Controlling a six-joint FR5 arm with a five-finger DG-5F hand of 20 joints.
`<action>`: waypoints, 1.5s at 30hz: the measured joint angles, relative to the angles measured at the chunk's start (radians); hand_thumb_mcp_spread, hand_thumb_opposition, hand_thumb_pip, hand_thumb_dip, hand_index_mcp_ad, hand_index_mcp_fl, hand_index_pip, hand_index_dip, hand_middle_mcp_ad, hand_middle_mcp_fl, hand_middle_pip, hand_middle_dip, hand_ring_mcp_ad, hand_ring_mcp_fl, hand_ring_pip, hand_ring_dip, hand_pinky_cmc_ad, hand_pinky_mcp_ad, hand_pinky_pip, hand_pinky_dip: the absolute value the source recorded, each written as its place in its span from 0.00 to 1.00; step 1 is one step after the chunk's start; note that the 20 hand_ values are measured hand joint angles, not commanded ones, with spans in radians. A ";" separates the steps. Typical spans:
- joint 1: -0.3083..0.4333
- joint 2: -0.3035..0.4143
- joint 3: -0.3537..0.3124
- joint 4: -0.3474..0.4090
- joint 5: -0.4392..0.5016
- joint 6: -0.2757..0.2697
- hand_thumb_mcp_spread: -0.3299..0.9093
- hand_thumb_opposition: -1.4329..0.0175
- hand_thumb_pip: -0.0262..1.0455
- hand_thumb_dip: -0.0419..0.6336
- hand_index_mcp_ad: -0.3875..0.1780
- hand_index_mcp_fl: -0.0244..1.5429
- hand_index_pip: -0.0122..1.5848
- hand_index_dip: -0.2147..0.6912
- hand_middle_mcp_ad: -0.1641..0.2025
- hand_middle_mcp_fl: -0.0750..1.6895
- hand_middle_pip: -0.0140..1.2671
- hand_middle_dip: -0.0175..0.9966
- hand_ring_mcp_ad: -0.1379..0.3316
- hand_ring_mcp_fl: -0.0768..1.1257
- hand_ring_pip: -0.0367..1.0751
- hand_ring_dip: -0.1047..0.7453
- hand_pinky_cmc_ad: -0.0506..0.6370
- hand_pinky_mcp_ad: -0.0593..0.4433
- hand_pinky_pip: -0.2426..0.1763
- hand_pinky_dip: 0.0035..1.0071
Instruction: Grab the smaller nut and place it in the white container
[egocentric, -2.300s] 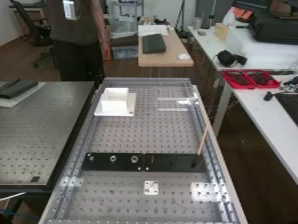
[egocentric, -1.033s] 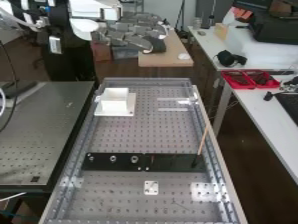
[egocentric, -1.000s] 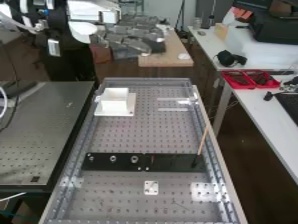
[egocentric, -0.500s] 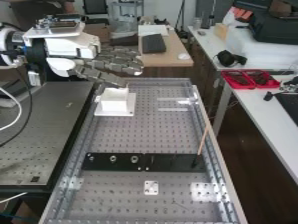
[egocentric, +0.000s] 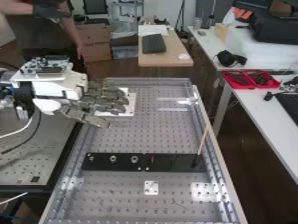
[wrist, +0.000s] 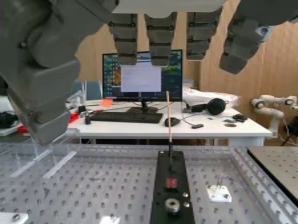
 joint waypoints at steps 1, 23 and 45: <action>-0.006 -0.008 -0.007 0.012 -0.008 -0.004 0.48 0.45 0.62 0.21 0.56 0.05 0.23 0.55 0.65 0.06 0.10 0.21 0.66 0.06 0.10 0.19 0.69 0.73 0.36 0.12; -0.062 -0.121 -0.091 0.199 -0.045 -0.073 0.53 0.42 0.69 0.30 0.50 0.03 0.78 0.53 0.65 0.08 0.10 0.22 0.65 0.06 0.09 0.22 0.68 0.73 0.36 0.13; -0.082 -0.211 -0.113 0.289 -0.075 -0.097 0.58 0.39 0.70 0.44 0.47 0.03 0.86 0.59 0.64 0.08 0.10 0.24 0.61 0.06 0.10 0.22 0.62 0.70 0.40 0.12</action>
